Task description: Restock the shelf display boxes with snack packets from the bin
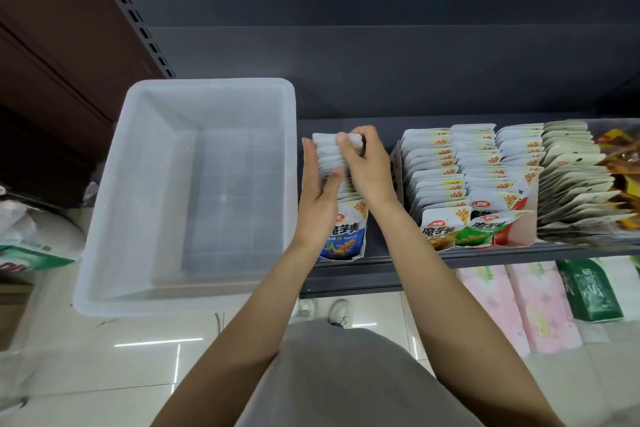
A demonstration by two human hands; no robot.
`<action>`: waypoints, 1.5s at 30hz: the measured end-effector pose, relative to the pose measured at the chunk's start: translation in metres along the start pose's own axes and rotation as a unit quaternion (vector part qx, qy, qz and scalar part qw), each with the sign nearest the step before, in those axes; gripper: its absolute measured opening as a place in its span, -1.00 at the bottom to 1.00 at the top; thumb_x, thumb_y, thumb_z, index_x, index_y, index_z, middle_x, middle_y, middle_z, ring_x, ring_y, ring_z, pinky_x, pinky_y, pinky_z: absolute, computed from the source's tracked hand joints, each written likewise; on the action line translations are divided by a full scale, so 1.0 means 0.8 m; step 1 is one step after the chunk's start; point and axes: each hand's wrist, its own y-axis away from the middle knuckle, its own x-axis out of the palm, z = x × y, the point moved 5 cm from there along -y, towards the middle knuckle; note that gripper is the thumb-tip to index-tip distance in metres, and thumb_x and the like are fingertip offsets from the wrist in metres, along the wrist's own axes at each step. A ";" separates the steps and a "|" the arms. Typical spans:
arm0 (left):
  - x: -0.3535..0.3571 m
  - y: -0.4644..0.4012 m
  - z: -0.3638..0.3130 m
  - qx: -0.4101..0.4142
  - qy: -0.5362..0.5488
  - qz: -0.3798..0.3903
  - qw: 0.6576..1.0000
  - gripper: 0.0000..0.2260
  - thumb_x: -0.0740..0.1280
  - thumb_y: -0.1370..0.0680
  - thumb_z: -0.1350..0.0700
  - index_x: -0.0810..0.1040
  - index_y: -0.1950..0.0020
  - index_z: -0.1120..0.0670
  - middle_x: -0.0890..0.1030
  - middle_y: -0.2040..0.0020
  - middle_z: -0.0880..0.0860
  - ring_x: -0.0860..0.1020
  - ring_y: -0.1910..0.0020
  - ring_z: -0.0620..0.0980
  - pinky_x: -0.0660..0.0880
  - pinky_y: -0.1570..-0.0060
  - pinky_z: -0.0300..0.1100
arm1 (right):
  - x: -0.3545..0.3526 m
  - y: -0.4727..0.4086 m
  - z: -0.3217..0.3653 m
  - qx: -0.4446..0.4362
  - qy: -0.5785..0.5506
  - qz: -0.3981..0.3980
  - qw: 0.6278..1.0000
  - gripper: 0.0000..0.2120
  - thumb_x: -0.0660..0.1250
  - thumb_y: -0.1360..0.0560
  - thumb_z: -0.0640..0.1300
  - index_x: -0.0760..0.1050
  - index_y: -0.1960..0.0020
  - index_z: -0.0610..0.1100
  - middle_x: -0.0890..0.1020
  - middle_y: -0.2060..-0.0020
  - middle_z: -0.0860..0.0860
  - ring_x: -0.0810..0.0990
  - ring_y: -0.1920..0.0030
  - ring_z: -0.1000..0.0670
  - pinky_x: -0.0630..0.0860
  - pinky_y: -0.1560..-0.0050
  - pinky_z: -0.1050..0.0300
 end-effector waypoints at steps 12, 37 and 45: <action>-0.005 -0.004 0.001 0.008 -0.019 -0.015 1.000 -0.42 0.14 -0.53 -0.21 -0.03 -0.50 -0.28 0.18 -0.51 -0.16 0.31 -0.42 -0.09 0.33 -0.36 0.06 | -0.019 0.039 -0.014 0.111 -0.230 0.001 0.967 -0.68 0.18 -0.57 0.09 0.42 -0.30 0.08 0.51 -0.26 0.11 0.46 -0.27 0.12 0.37 -0.31 0.08; -0.012 -0.010 0.005 0.003 0.001 -0.077 0.997 -0.63 0.08 -0.65 0.10 0.23 -0.47 -0.07 0.36 -0.41 -0.07 0.37 -0.37 -0.07 0.37 -0.34 -0.07 | 0.017 0.040 -0.018 0.102 -0.140 -0.069 0.982 -0.67 0.27 -0.52 -0.01 0.29 -0.24 0.00 0.40 -0.27 -0.03 0.38 -0.28 -0.02 0.32 -0.34 -0.07; -0.008 -0.011 0.001 -0.056 0.068 -0.017 0.996 -0.58 0.04 -0.67 0.01 0.04 -0.52 -0.19 0.41 -0.34 -0.11 0.55 -0.12 -0.14 0.54 -0.04 -0.15 | 0.014 0.047 -0.016 0.146 -0.272 0.120 0.944 -0.51 0.02 -0.64 0.08 -0.04 -0.52 0.19 0.32 -0.44 0.05 0.46 -0.30 0.06 0.40 -0.34 0.01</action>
